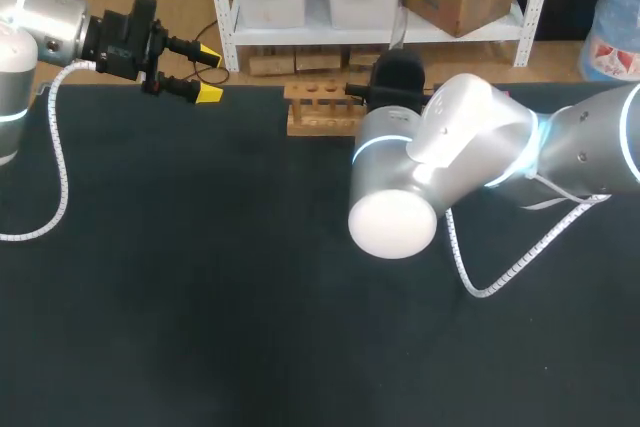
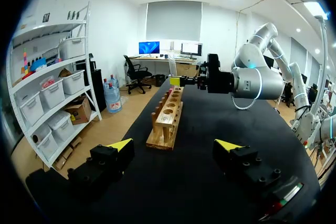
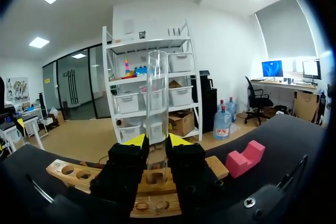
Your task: Grasp the test tube, adjust it, and insert it.
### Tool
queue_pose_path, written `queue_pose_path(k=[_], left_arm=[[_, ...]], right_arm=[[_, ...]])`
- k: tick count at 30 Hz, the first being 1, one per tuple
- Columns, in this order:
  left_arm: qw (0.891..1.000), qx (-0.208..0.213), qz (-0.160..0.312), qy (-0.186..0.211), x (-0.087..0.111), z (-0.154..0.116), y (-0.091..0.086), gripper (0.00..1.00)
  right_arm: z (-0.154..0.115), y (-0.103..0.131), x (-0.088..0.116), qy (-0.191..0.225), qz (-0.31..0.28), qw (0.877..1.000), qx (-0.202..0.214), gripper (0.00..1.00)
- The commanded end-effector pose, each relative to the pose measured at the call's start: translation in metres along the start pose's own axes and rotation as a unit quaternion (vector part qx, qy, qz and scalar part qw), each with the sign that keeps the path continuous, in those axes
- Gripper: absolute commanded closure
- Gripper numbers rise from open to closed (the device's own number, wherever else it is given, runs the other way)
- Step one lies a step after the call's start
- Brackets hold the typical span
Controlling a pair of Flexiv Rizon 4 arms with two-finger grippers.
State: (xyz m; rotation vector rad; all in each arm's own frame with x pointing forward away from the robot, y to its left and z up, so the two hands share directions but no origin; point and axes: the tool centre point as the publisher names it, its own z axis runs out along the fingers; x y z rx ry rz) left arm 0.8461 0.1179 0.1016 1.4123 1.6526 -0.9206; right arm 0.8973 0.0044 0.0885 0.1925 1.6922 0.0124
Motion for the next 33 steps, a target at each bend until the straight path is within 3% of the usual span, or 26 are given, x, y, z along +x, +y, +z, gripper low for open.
queue_pose_path(k=[1, 3, 8, 9, 11, 14, 21, 27, 33], left_arm=[[1.000, 0.000, 0.000, 0.000, 0.000, 0.000, 0.000, 0.00], [1.000, 0.000, 0.000, 0.000, 0.000, 0.000, 0.000, 0.00], [1.000, 0.000, 0.000, 0.000, 0.000, 0.000, 0.000, 0.00], [1.000, 0.000, 0.000, 0.000, 0.000, 0.000, 0.000, 0.00], [1.000, 0.000, 0.000, 0.000, 0.000, 0.000, 0.000, 0.00], [1.000, 0.000, 0.000, 0.000, 0.000, 0.000, 0.000, 0.00], [1.000, 0.000, 0.000, 0.000, 0.000, 0.000, 0.000, 0.00], [1.000, 0.000, 0.000, 0.000, 0.000, 0.000, 0.000, 0.00], [1.000, 0.000, 0.000, 0.000, 0.000, 0.000, 0.000, 0.00]], right_arm=[[0.000, 0.000, -0.001, 0.001, -0.002, 1.000, 0.000, 0.53], [0.000, 0.001, -0.001, 0.000, -0.002, 1.000, 0.000, 0.50], [-0.001, 0.001, -0.002, 0.000, -0.003, 1.000, 0.002, 0.34], [-0.001, 0.001, -0.003, 0.000, -0.003, 1.000, 0.002, 0.26], [-0.002, 0.001, -0.004, 0.000, -0.003, 1.000, 0.002, 0.00], [-0.004, 0.001, -0.009, 0.002, -0.007, 1.000, -0.008, 0.00], [-0.024, -0.005, -0.023, 0.040, -0.016, 0.995, -0.085, 0.00], [-0.050, -0.011, -0.030, 0.086, -0.033, 0.980, -0.177, 0.00], [-0.069, -0.020, -0.031, 0.120, -0.044, 0.965, -0.230, 0.00]])
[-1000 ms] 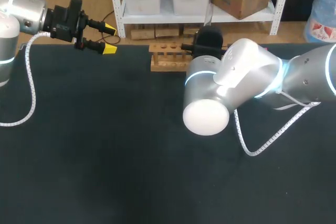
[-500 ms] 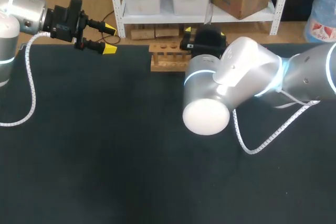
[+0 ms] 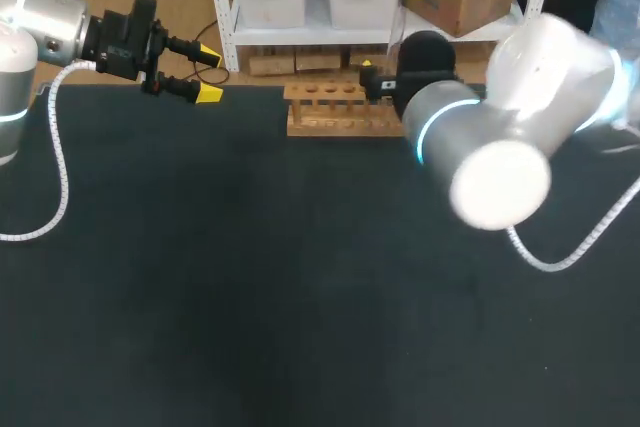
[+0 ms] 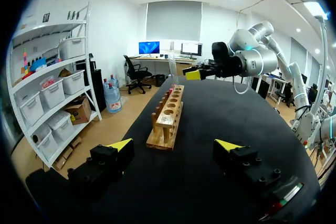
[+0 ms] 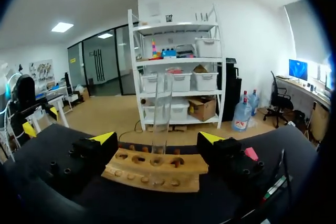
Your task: Grasp the test tube, adjust it, and insert it.
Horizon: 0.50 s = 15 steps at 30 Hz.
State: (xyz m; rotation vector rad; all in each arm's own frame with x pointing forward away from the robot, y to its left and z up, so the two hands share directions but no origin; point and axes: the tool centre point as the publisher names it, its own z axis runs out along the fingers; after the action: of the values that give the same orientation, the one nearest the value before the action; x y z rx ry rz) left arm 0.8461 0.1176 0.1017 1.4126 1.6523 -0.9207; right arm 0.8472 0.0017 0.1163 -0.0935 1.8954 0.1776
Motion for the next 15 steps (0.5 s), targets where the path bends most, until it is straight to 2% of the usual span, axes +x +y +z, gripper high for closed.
queue_pose_path(k=[1, 5, 6, 11, 15], left_arm=[[1.000, 0.000, 0.000, 0.000, 0.001, 0.000, 0.001, 0.00], [1.000, 0.000, 0.000, 0.000, 0.001, 0.000, 0.001, 0.00], [1.000, 0.000, 0.000, 0.000, 0.001, 0.000, 0.001, 0.00], [1.000, 0.000, 0.000, 0.000, 0.001, 0.000, 0.001, 0.00], [1.000, 0.000, 0.000, 0.000, 0.001, 0.000, 0.001, 0.00]], right_arm=[[-0.023, -0.012, -0.004, 0.015, -0.005, 0.993, -0.120, 0.00], [-0.031, -0.013, -0.002, 0.029, -0.008, 0.988, -0.150, 0.00], [-0.035, -0.014, -0.002, 0.036, -0.009, 0.985, -0.171, 0.00], [-0.045, -0.014, 0.003, 0.062, -0.024, 0.974, -0.217, 0.00], [-0.050, -0.015, 0.009, 0.083, -0.030, 0.967, -0.238, 0.00]])
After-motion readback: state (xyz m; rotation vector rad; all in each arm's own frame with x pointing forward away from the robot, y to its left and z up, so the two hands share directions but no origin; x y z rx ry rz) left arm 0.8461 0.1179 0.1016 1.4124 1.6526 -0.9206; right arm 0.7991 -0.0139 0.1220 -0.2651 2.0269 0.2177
